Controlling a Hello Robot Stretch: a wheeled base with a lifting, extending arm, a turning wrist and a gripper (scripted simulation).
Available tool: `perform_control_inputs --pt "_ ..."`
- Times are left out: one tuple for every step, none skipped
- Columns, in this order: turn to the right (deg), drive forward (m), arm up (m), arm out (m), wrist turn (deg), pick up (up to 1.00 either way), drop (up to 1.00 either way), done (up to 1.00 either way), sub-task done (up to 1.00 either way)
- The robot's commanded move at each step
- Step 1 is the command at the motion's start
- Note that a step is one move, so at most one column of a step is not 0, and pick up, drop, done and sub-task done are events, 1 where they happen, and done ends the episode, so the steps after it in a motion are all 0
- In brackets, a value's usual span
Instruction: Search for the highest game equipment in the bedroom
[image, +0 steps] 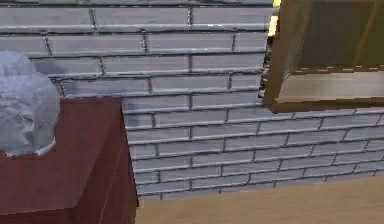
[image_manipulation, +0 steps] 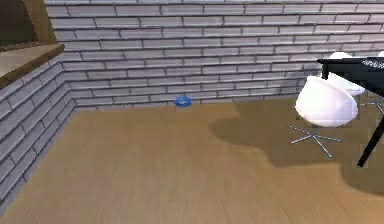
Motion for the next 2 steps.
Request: perform_control_inputs --pt "-45.0 0.0 0.0 0.0 0.0 0.0 0.0 0.0 0.0" --pt "-12.0 0.0 0.0 0.0 0.0 0.0 0.0 0.0 0.0"
